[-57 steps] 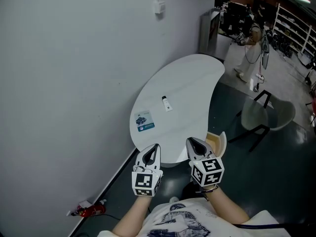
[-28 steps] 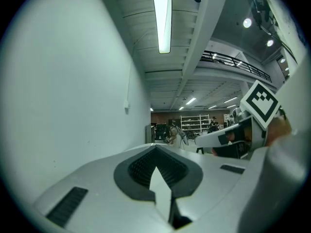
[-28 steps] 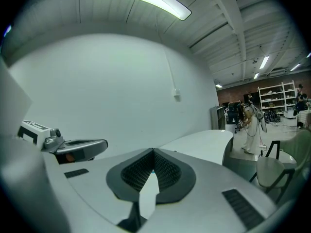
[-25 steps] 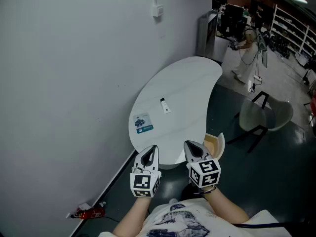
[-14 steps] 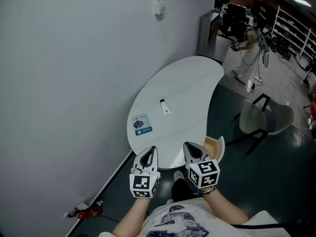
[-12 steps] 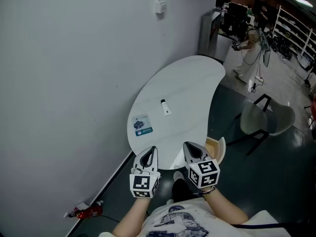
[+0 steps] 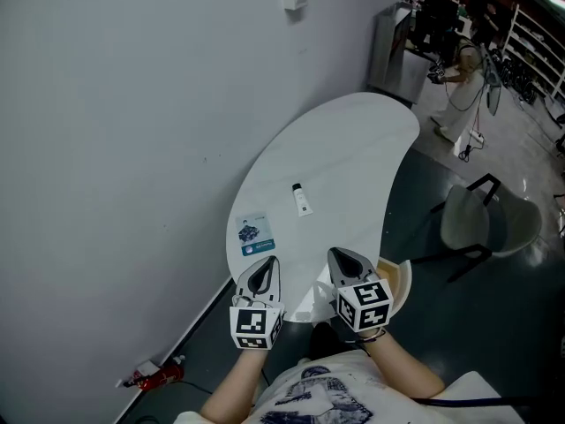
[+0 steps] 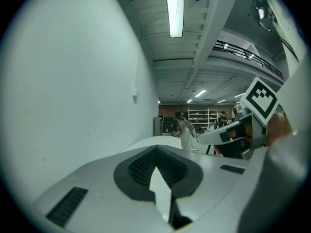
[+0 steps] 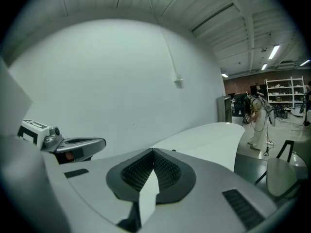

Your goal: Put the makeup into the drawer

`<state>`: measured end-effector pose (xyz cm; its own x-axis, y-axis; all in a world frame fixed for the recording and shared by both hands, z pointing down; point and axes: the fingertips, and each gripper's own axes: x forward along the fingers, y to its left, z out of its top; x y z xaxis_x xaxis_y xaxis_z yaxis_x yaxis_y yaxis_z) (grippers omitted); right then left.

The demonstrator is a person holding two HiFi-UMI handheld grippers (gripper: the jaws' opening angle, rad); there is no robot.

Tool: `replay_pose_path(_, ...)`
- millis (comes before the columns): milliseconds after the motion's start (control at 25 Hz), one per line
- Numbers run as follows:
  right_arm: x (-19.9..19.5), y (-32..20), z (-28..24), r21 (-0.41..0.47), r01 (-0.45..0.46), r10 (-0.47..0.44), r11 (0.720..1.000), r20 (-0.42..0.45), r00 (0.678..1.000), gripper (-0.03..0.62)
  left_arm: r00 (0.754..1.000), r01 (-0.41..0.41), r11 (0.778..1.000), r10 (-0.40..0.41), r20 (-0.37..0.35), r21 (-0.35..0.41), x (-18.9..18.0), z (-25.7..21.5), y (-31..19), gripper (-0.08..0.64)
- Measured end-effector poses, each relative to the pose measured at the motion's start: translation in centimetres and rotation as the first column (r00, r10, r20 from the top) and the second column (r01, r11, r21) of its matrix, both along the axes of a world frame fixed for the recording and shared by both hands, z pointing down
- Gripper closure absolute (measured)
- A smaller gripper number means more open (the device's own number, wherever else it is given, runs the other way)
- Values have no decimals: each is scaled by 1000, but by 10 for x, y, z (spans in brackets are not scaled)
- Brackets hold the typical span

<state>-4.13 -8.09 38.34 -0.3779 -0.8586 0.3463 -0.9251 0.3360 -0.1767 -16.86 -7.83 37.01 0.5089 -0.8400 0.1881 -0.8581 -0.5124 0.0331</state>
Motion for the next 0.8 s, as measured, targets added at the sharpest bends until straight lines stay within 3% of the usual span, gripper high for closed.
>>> replay_pose_path(800, 20, -143, 52, -107, 88, -87, 990, 18, 996, 571, 997, 75, 993, -72, 36, -93, 28, 44, -129, 525)
